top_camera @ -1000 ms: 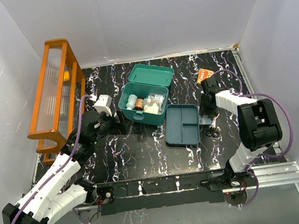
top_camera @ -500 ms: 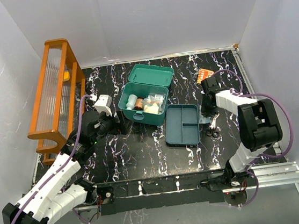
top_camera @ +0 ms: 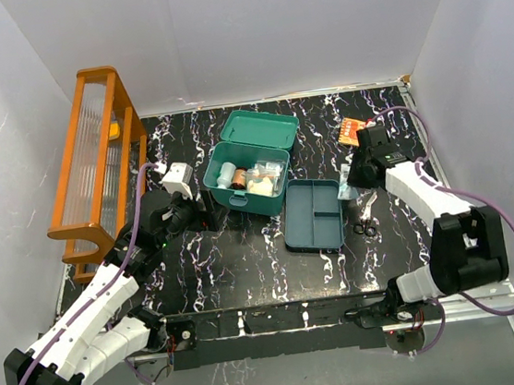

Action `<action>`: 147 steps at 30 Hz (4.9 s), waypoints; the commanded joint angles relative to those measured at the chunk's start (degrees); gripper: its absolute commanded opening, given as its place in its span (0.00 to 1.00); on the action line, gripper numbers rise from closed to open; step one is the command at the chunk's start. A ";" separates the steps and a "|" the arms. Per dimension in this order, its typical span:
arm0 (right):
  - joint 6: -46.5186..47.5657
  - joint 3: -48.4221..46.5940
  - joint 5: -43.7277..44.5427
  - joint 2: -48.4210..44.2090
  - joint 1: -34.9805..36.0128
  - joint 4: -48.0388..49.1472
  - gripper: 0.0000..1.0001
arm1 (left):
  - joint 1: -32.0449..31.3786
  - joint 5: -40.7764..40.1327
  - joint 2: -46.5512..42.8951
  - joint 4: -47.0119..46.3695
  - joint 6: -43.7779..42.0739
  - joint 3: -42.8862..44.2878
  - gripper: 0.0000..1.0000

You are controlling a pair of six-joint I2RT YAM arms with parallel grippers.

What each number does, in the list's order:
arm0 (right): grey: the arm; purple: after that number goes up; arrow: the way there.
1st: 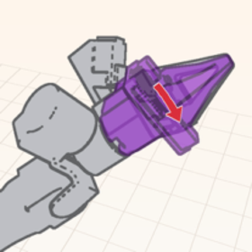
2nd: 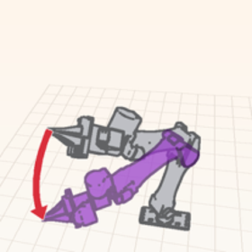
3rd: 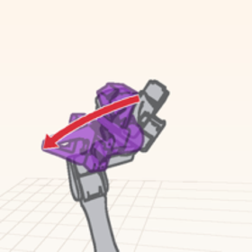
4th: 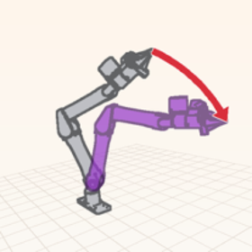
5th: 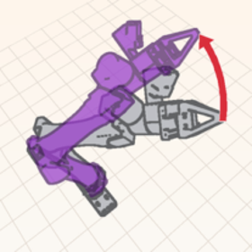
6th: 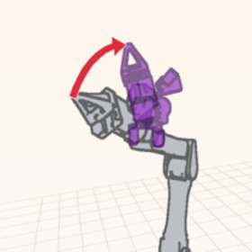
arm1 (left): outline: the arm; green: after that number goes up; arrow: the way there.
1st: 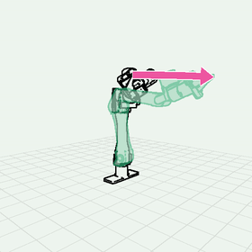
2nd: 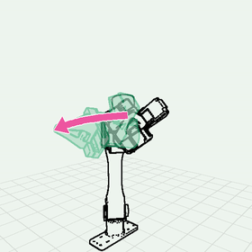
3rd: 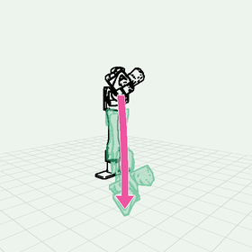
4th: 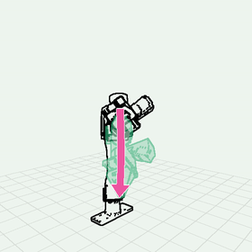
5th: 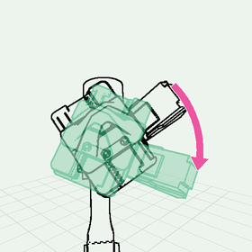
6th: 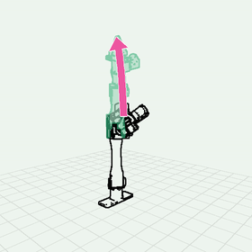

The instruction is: Organize the medicine kit

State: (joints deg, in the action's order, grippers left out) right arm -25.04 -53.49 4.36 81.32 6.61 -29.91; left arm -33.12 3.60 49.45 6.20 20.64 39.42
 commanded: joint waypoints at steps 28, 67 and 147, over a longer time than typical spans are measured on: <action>-16.36 12.17 -1.92 -10.49 14.81 -5.39 0.07 | -0.12 1.00 -0.13 -2.81 1.24 -0.56 0.77; -9.81 9.19 1.66 -0.08 15.46 3.73 0.20 | -0.10 0.14 0.43 -2.77 1.24 -0.58 0.77; 8.26 -14.18 2.20 20.54 -6.97 5.19 0.46 | -0.10 -0.17 -3.84 -1.11 0.76 -0.29 0.78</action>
State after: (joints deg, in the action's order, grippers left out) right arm -17.63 -64.29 9.61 99.50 0.89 -26.30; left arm -33.12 3.81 47.13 4.99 21.89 39.27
